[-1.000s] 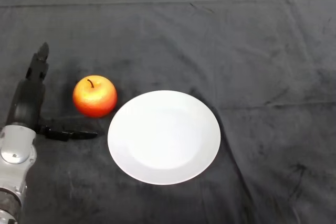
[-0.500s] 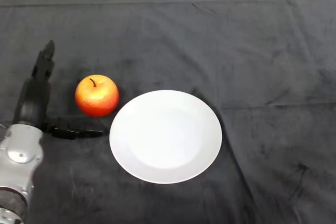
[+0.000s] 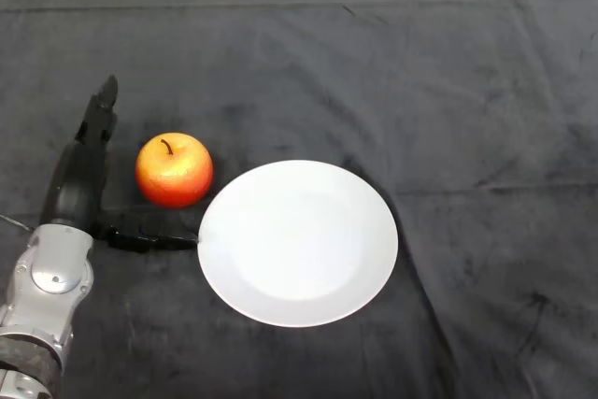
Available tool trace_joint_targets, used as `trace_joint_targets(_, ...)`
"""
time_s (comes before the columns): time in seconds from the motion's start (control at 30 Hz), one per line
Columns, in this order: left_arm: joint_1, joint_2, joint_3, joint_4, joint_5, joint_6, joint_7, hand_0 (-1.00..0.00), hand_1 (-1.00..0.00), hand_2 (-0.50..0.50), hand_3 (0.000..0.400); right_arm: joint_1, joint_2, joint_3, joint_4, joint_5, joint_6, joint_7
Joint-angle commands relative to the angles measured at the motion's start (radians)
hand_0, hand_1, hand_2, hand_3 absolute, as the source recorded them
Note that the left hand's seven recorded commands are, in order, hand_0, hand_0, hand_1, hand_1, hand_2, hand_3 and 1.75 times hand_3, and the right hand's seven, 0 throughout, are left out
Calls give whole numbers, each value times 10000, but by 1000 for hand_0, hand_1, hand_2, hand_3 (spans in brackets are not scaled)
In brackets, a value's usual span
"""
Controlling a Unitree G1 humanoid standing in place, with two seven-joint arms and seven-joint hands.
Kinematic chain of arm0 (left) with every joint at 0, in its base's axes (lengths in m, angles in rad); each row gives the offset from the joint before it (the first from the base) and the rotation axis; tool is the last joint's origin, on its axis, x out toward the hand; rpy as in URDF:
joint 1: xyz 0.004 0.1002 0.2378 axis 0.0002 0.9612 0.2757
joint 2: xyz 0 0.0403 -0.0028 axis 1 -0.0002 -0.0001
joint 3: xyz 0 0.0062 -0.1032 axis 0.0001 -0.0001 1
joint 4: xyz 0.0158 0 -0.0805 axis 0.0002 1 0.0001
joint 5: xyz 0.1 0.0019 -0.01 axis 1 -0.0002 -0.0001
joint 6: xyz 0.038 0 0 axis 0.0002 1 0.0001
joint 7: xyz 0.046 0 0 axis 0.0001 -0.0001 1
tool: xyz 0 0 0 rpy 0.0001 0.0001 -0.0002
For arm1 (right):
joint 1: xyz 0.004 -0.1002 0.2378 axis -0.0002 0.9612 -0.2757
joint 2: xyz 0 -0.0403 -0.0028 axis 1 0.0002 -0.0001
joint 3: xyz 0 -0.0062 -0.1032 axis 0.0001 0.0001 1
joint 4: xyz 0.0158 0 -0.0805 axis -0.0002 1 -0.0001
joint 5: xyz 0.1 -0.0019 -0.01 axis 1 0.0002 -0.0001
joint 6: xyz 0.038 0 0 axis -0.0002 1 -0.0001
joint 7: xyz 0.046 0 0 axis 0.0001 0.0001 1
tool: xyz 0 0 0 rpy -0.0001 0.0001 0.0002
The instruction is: Move the apple to the plate
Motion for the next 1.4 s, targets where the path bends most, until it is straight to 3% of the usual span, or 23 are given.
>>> trace_joint_targets(0.03, -725, 132, -207, 408, -91, -197, 50, -1000, -1000, 0, 400, -249, -202, -33, -246, 158, -67, 76)
trace_joint_targets(0.43, -793, 161, -142, 452, -144, -157, 313, -1000, -1000, 0, 400, -251, -205, -30, -239, 164, -68, 78)
trace_joint_targets(0.73, -827, 541, 74, -169, -395, 45, 58, -1000, -1000, 0, 400, -251, -205, -28, -239, 167, -69, 78)
trace_joint_targets(1.13, 174, 745, 194, -2625, -507, 447, 235, -1000, -1000, 0, 400, -239, -193, -18, -267, 167, -67, 69)
trace_joint_targets(1.4, 1296, 830, 25, -4971, -748, 1055, -442, -1000, -1000, 0, 400, -219, -174, -4, -317, 164, -62, 52)
